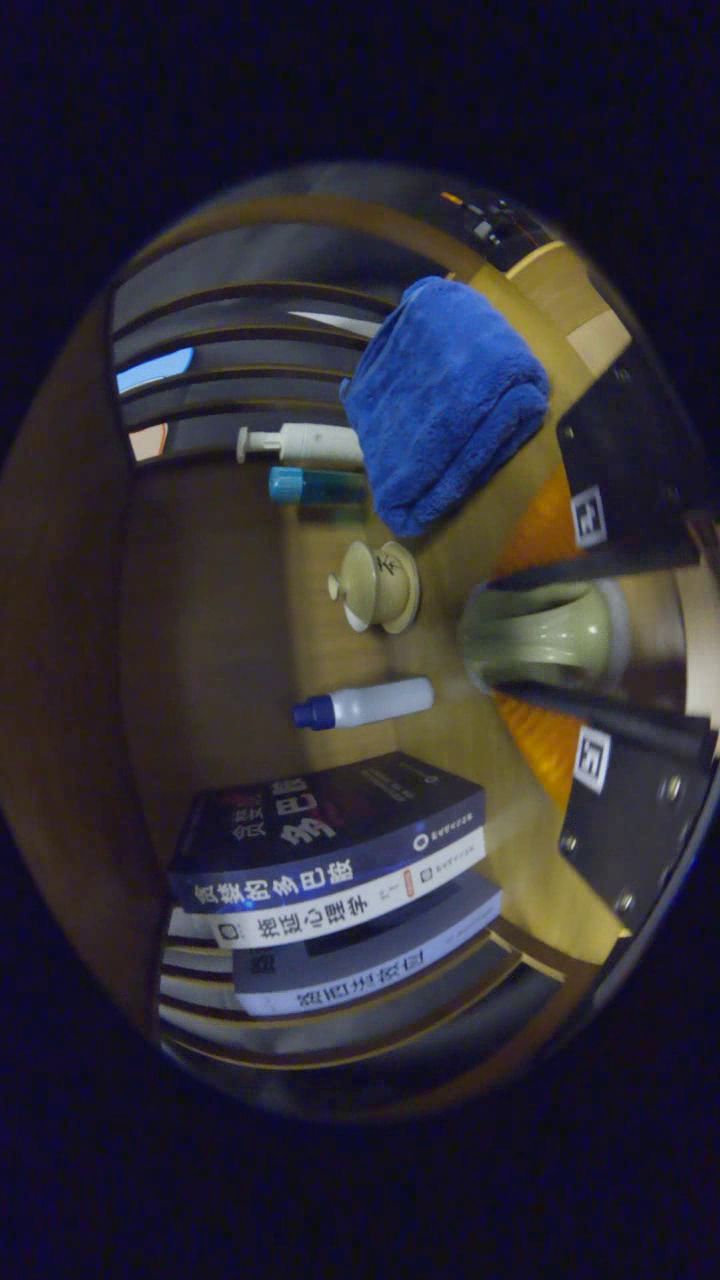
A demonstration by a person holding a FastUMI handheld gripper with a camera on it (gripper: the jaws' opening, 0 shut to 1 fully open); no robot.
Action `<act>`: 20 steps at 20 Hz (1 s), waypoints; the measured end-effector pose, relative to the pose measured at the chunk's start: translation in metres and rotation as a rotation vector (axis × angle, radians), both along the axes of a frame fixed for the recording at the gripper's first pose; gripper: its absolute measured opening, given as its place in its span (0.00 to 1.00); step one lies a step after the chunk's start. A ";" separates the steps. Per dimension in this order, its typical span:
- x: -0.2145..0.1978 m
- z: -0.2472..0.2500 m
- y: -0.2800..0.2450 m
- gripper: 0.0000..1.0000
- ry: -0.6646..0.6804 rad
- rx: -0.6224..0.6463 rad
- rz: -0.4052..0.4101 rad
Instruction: Pull open the drawer, take out the items inside it, and place them on the countertop above the cabinet.
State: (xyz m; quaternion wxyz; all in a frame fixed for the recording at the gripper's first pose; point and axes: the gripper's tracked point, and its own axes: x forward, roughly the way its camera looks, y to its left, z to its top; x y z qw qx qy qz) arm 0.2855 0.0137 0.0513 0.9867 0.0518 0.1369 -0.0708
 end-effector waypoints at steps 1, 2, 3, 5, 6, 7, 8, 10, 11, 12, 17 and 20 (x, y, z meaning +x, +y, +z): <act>-0.010 0.006 -0.004 0.47 -0.015 0.006 0.006; -0.020 0.013 -0.004 0.56 -0.048 0.018 0.000; -0.032 0.023 -0.005 0.64 -0.095 0.032 -0.001; -0.055 0.045 0.001 0.81 -0.165 0.044 0.011; -0.071 0.050 -0.002 0.90 -0.168 0.031 0.016; -0.087 0.053 -0.008 0.98 -0.158 0.012 0.000; -0.102 0.055 -0.014 0.98 -0.141 -0.002 -0.011; -0.130 0.062 -0.013 0.99 -0.144 -0.036 -0.003; -0.145 0.065 -0.016 0.99 -0.147 -0.057 -0.002; -0.156 0.069 -0.017 0.99 -0.154 -0.073 0.012; -0.233 0.087 0.000 0.98 -0.265 -0.048 0.154; -0.281 0.078 -0.019 0.98 -0.285 -0.111 0.136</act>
